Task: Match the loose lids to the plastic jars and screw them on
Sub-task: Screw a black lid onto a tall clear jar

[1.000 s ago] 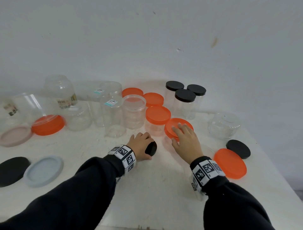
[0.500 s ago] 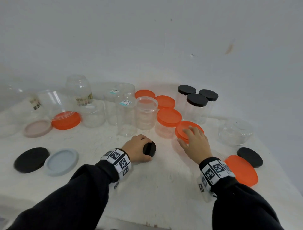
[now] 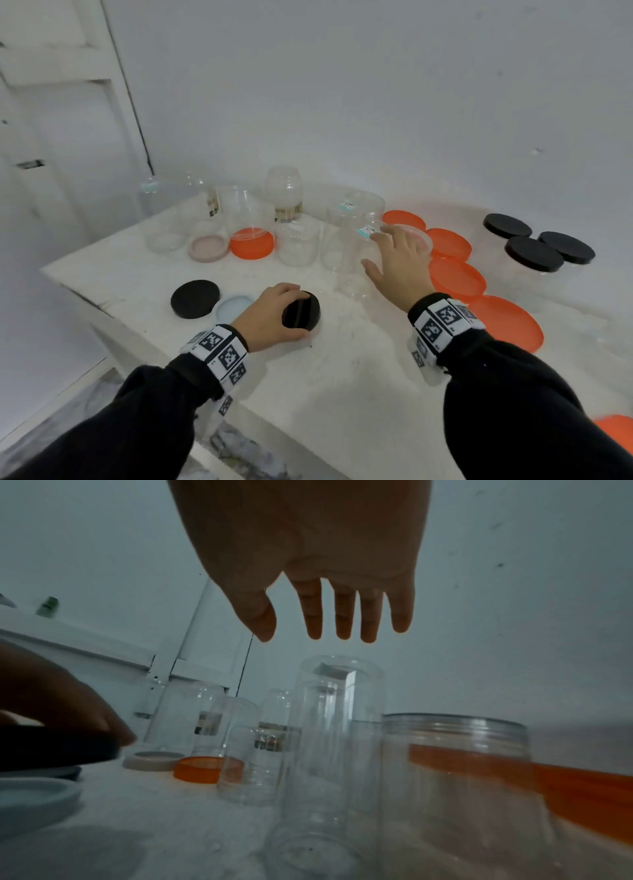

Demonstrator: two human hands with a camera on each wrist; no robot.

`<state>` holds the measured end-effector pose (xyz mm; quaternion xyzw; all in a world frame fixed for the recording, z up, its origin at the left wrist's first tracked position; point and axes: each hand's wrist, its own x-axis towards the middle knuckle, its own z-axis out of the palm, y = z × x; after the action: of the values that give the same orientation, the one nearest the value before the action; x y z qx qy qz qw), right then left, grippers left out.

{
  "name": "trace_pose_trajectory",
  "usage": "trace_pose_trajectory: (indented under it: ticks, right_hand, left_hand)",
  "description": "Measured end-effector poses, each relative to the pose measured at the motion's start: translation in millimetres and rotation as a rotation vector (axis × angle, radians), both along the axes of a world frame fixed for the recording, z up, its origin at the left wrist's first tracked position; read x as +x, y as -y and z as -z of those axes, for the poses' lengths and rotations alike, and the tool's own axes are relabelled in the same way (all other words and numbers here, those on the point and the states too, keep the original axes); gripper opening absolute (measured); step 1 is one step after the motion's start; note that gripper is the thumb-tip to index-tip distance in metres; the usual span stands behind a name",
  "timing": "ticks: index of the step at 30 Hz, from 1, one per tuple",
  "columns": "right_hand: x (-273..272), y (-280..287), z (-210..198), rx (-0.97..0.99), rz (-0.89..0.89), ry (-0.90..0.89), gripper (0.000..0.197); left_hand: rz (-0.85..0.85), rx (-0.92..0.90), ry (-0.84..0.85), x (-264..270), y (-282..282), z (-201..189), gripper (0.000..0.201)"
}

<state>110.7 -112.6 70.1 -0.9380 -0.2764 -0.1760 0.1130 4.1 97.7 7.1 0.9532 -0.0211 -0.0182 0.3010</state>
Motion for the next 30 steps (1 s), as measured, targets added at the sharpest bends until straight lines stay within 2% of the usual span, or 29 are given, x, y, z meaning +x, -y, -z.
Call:
trace_pose_trajectory:
  ticks: [6, 15, 17, 20, 23, 25, 30]
  right_hand:
    - [30.3, -28.2, 2.3, -0.058, 0.015, -0.087, 0.051]
    - [24.0, -30.6, 4.9, 0.001, -0.038, -0.057, 0.042]
    - [20.2, -27.0, 3.0, -0.033, -0.036, -0.065, 0.051]
    - [12.1, -18.9, -4.1, -0.181, -0.037, -0.084, 0.076]
    - [1.7, -11.8, -10.5, -0.3, -0.041, -0.094, 0.082]
    - [-4.4, -5.7, -9.9, -0.247, -0.061, -0.096, 0.077]
    - [-18.5, 13.8, 1.6, 0.09, -0.047, -0.193, 0.075]
  left_hand:
    - [-0.074, -0.039, 0.05, -18.5, -26.0, -0.9, 0.092]
    - [-0.085, -0.091, 0.08, -28.6, -35.0, 3.5, 0.089]
    - [-0.074, -0.11, 0.078, -29.0, -33.2, 4.4, 0.09]
    - [-0.058, -0.135, 0.073, -26.9, -30.5, 6.2, 0.091]
    - [-0.041, -0.146, 0.075, -23.4, -27.7, 7.5, 0.091]
    - [-0.032, -0.147, 0.087, -20.8, -25.5, 7.0, 0.091]
    - [-0.041, -0.201, 0.135, -17.3, -23.2, 7.9, 0.087]
